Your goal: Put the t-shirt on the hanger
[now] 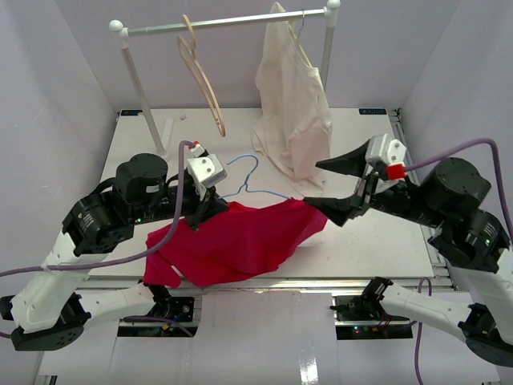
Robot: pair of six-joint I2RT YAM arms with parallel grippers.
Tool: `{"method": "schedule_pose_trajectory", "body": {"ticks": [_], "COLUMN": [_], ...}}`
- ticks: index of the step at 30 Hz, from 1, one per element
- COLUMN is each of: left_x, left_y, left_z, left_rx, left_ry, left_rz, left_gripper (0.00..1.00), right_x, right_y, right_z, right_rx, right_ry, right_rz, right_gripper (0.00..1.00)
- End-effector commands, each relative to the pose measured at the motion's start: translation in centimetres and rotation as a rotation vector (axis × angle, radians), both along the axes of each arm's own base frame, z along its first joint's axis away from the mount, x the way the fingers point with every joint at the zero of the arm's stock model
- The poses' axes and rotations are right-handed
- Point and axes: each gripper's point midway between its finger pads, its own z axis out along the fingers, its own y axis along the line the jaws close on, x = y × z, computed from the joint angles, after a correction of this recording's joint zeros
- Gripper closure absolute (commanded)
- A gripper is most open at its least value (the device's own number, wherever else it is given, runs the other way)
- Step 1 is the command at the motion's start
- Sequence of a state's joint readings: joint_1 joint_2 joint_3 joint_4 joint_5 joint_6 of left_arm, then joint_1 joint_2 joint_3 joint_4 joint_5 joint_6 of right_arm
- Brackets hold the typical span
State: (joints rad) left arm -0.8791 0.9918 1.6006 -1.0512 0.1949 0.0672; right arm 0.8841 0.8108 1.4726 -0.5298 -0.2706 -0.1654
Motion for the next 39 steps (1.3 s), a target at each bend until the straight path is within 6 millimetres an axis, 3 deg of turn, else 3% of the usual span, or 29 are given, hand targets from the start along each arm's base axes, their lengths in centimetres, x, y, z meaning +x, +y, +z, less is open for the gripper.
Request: {"method": "schedule_pose_trajectory", "body": {"ticks": [1,3,7,12,20,23,28,30,32,35,39], "left_x": [-1.3,-1.3,-2.1,-2.4,-3.3,-3.5,-3.8,-3.6,-2.7,-1.1,1.4], "left_y": [-1.2,-1.2,-1.6,-1.6,-1.8,-1.9,-1.8,-1.4,-0.4,1.5,5.8], "left_z": [1.1,0.8,0.3,0.3,1.0,0.8,1.5,1.9,2.4,2.7,3.0], "left_rx": [-0.082,-0.085,-0.096,-0.102,-0.147,-0.150,-0.185,-0.190,-0.187,-0.172,-0.127], "left_ry": [-0.045,-0.053,-0.058,-0.059,-0.087,-0.082,-0.106,-0.120,-0.133,-0.149,-0.165], "left_rz": [-0.108,-0.114,-0.169,-0.188,-0.233,-0.248,-0.255,-0.228,-0.149,0.002,0.282], "left_gripper": [1.00,1.00,1.00,1.00,1.00,1.00,1.00,1.00,0.92,0.63,0.52], "right_x": [0.2,0.6,1.2,0.6,-0.3,0.0,-0.2,-0.1,0.3,0.9,1.6], "right_y": [2.9,3.4,4.5,5.9,7.9,8.9,9.9,9.8,9.4,8.7,7.4], "right_z": [-2.2,-3.1,-5.3,-8.0,-8.7,-8.6,-7.2,-6.7,-6.0,-4.8,-3.1], "right_rx": [-0.135,-0.151,-0.192,-0.277,-0.269,-0.262,-0.197,-0.183,-0.162,-0.126,-0.101], "right_ry": [0.061,0.081,0.105,0.154,0.176,0.195,0.190,0.185,0.180,0.203,0.179], "right_rz": [0.114,0.111,0.131,0.230,0.362,0.387,0.425,0.407,0.368,0.288,0.195], "right_gripper": [0.31,0.36,0.36,0.38,0.46,0.56,0.86,0.92,0.92,0.92,0.92]}}
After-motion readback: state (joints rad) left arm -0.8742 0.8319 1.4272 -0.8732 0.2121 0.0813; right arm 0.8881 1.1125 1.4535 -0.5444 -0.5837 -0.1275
